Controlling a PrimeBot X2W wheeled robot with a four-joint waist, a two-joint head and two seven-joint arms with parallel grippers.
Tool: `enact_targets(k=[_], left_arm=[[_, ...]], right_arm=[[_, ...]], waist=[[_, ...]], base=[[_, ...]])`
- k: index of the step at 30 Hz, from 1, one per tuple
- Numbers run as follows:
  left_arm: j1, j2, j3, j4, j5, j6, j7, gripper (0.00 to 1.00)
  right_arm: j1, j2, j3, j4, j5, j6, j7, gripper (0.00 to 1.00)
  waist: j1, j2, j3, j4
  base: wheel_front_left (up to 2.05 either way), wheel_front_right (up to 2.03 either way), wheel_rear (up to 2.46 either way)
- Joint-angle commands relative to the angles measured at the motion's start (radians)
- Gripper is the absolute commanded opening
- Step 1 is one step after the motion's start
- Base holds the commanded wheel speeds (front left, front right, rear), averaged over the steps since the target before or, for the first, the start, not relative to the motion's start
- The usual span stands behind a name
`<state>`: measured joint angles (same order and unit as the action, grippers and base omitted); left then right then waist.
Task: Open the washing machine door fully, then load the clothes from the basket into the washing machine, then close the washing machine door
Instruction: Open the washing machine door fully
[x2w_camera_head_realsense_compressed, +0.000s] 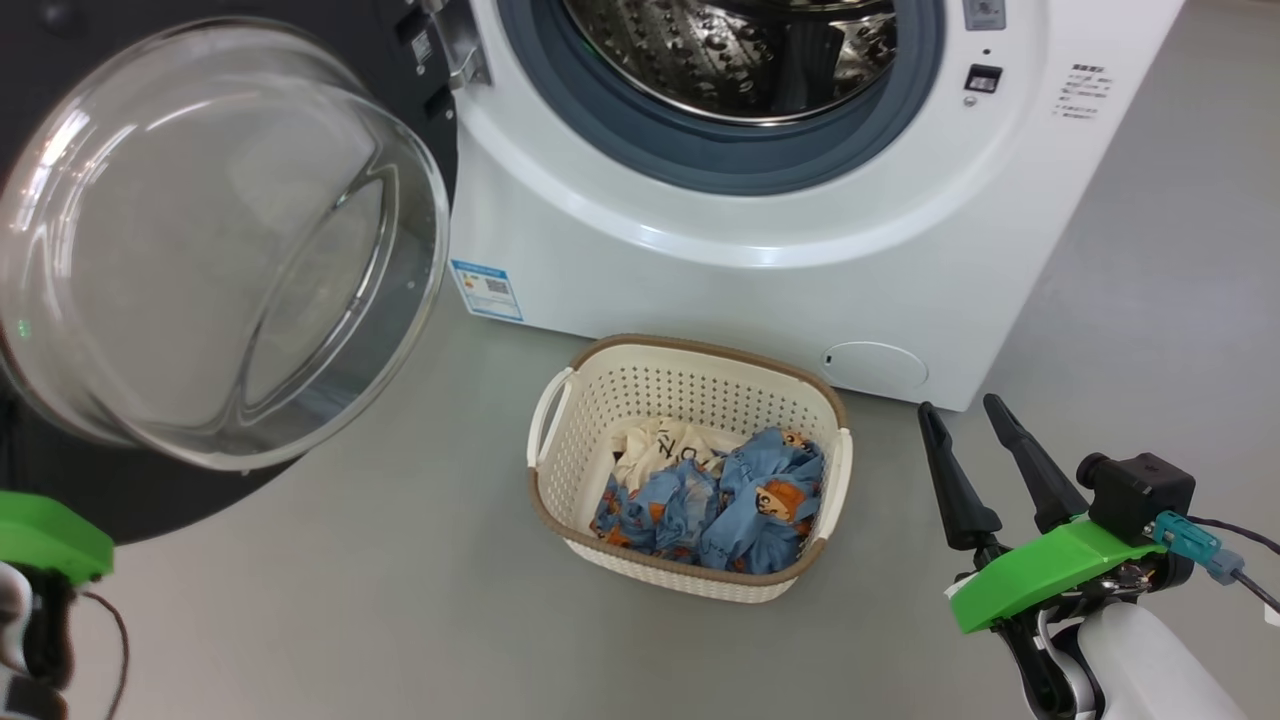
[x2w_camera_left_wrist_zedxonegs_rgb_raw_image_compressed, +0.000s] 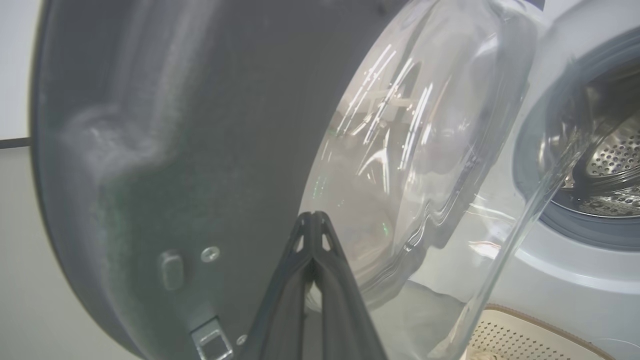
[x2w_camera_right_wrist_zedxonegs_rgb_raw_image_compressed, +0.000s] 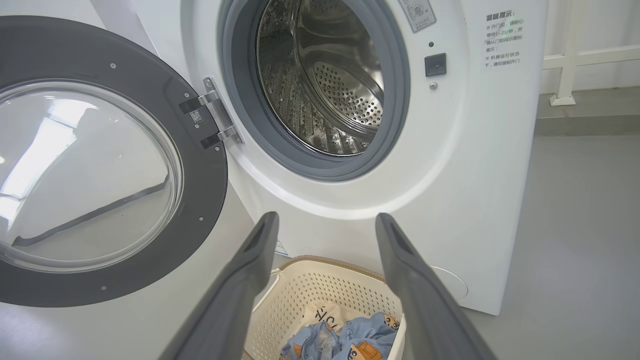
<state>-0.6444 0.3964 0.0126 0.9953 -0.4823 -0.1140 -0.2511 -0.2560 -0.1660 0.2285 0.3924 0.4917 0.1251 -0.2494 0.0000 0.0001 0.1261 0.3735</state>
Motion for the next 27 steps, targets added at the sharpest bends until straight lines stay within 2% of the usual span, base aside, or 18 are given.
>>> enact_targets(k=[1,4,6,7,8,17,27], left_arm=[[0.021,0.042,0.038,-0.064,0.008,0.0,-0.01,0.0],[0.051,0.028,0.047,-0.116,0.017,0.0,-0.01,0.0],[0.082,0.01,0.059,-0.168,0.024,0.004,-0.011,0.44],[0.098,0.001,0.063,-0.194,0.028,0.007,-0.011,0.87],[0.115,-0.011,0.067,-0.219,0.03,0.01,-0.011,1.0],[0.256,-0.109,0.073,-0.421,0.038,0.014,-0.011,1.0],[0.355,-0.163,0.055,-0.575,0.054,0.005,-0.011,1.0]], right_arm=[[-0.005,-0.011,0.026,-0.031,-0.009,0.006,-0.012,1.0],[-0.001,-0.016,0.031,-0.035,-0.011,0.006,-0.012,1.0],[0.002,-0.021,0.036,-0.037,-0.013,0.006,-0.012,1.0],[0.004,-0.023,0.039,-0.038,-0.013,0.006,-0.012,1.0],[0.006,-0.025,0.043,-0.038,-0.013,0.006,-0.012,1.0],[0.024,-0.036,0.08,-0.049,-0.015,0.006,-0.012,1.0],[0.02,-0.048,0.092,-0.08,-0.024,0.006,-0.012,1.0]], waist=[[0.0,-0.0001,-0.01,-0.017],[0.0,-0.0001,-0.014,-0.027],[0.0,-0.0001,-0.02,-0.04],[0.0,-0.0001,-0.023,-0.047],[0.0,-0.0001,-0.027,-0.055],[0.0,-0.0001,-0.059,-0.152],[0.0,-0.0001,-0.062,-0.283]], base=[[0.0,0.0,0.0],[0.0,0.0,0.0],[0.0,0.0,0.0],[0.0,0.0,0.0],[0.0,0.0,0.0],[0.0,0.0,0.0],[0.0,0.0,0.0]])
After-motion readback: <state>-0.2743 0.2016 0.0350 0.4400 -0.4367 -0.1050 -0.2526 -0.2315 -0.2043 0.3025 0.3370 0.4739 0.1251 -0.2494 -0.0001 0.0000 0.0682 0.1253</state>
